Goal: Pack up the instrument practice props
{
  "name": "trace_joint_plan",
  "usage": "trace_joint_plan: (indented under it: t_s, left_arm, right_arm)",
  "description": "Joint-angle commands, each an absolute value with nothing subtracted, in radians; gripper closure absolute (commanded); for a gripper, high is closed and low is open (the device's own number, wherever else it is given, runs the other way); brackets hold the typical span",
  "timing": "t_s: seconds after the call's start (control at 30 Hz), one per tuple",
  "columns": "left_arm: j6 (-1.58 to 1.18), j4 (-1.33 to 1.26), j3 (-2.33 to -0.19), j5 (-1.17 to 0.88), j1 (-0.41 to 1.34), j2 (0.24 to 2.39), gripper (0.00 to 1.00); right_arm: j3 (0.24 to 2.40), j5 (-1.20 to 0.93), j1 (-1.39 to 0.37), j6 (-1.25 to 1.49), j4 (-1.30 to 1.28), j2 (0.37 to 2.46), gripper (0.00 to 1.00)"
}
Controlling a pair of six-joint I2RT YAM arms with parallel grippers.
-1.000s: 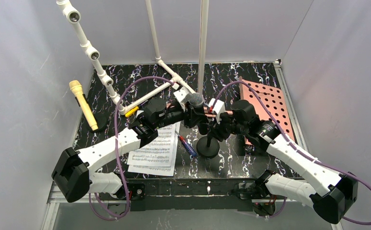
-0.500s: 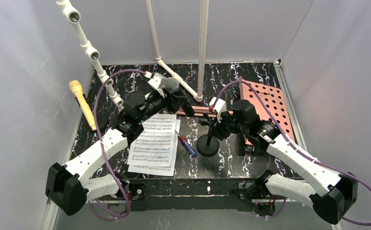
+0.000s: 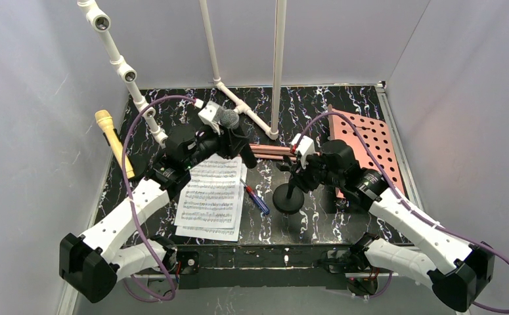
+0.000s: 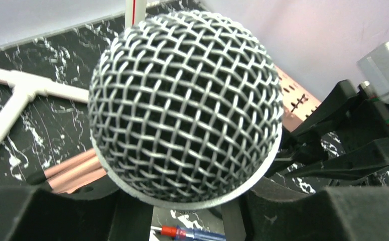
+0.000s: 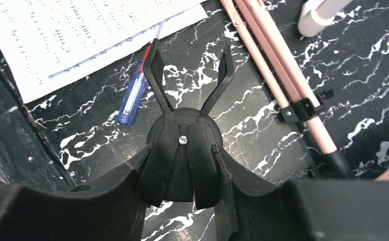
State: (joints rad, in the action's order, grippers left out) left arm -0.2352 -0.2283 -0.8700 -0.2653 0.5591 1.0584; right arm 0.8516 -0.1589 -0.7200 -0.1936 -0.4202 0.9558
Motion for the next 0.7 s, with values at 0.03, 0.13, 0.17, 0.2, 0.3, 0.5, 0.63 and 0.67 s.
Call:
trace_joint_plan:
  t_s: [0.03,0.13,0.17,0.2,0.3,0.5,0.63,0.67]
  left_arm:
    - [-0.249,0.006,-1.003,-0.31,0.554,1.126,1.0]
    - [-0.287,0.171,-1.068,-0.355,0.554,1.183,1.0]
    - [-0.313,0.199,-1.076,-0.379,0.554,1.198,1.0]
    - [-0.342,0.225,-1.08,-0.389,0.555,1.209,1.0]
    - [-0.444,0.293,-1.067,-0.395,0.556,1.24,1.0]
    - [-0.512,0.361,-0.997,-0.406,0.569,1.318,1.0]
    - [-0.524,0.349,-0.954,-0.377,0.592,1.368,1.0]
    - [-0.526,0.333,-0.947,-0.371,0.598,1.385,1.0]
  right_arm:
    - [0.832,-0.084,-0.717,-0.179,-0.391,0.899,0.99]
    - [0.829,-0.06,-0.717,-0.174,-0.387,0.889,0.99]
    - [0.827,-0.055,-0.717,-0.172,-0.383,0.886,0.99]
    - [0.825,-0.053,-0.718,-0.17,-0.379,0.881,0.99]
    - [0.815,-0.049,-0.717,-0.167,-0.362,0.869,0.99]
    - [0.809,-0.045,-0.717,-0.164,-0.354,0.86,0.99]
    - [0.806,-0.045,-0.718,-0.16,-0.348,0.851,0.99]
    - [0.803,-0.045,-0.717,-0.161,-0.346,0.849,0.99]
